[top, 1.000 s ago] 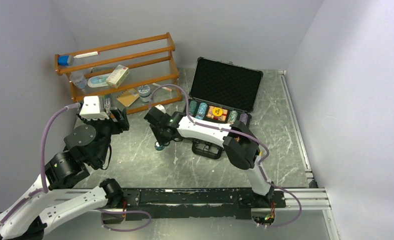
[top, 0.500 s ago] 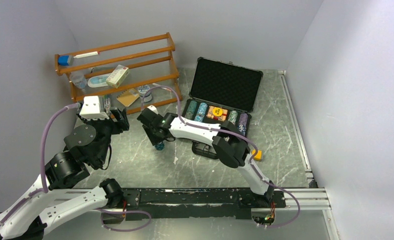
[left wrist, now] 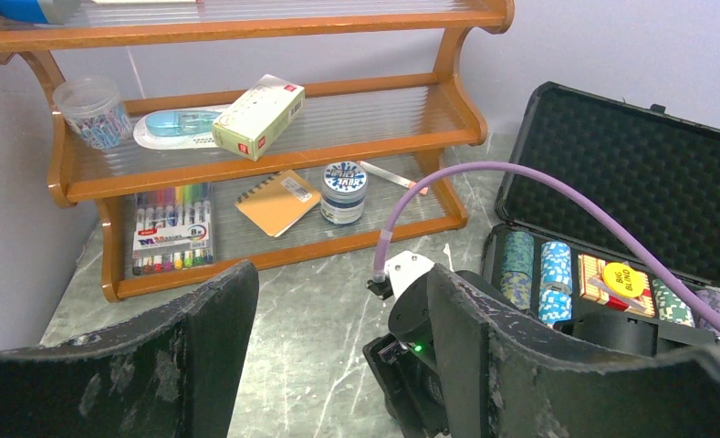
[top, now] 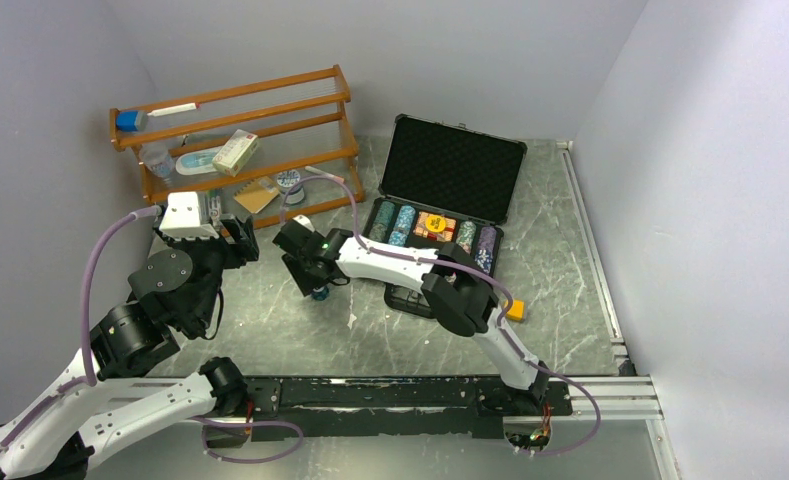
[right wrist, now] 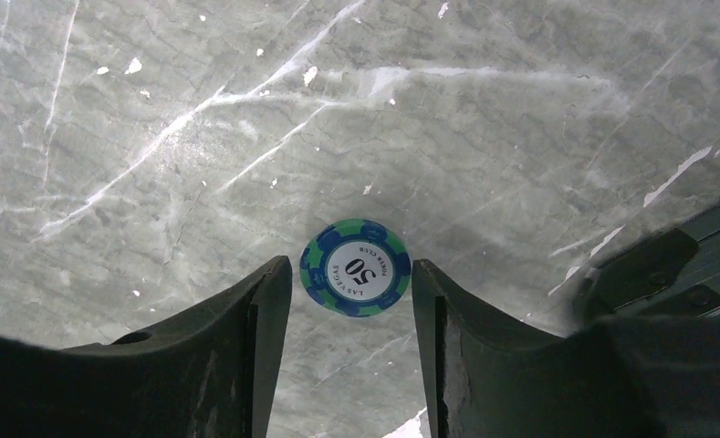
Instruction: Pack up texas hold em set
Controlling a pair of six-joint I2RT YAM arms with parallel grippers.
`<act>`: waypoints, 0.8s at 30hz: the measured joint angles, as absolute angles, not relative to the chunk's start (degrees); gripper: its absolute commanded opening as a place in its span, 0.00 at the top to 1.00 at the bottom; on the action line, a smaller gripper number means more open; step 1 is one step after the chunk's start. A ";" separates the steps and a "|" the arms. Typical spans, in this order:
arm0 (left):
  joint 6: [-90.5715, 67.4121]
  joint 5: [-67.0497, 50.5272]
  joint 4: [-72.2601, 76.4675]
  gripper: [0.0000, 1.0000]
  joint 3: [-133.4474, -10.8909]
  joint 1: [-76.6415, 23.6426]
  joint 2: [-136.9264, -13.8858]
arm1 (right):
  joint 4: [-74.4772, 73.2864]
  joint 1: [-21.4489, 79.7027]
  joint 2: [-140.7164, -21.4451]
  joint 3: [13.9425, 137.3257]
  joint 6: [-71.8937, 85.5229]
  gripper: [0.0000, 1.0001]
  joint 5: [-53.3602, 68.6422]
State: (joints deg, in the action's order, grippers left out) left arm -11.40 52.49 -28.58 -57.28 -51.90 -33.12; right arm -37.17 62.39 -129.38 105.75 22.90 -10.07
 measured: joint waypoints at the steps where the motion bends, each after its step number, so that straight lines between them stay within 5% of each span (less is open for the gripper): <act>1: -11.42 52.49 -28.58 0.28 -57.28 -51.90 -33.10 | -37.15 62.39 -129.38 105.75 22.85 0.41 -10.07; 10: -11.42 52.47 -28.58 0.27 -57.28 -51.90 -33.12 | -36.21 62.43 -129.38 105.75 22.87 0.26 -11.03; 24: -11.42 52.49 -28.58 0.27 -57.28 -51.90 -33.12 | -36.03 62.46 -134.67 110.26 22.87 0.37 -14.13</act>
State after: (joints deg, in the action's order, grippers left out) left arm -11.42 52.49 -28.58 -57.28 -51.90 -33.12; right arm -36.03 62.46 -134.67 110.26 22.87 -14.13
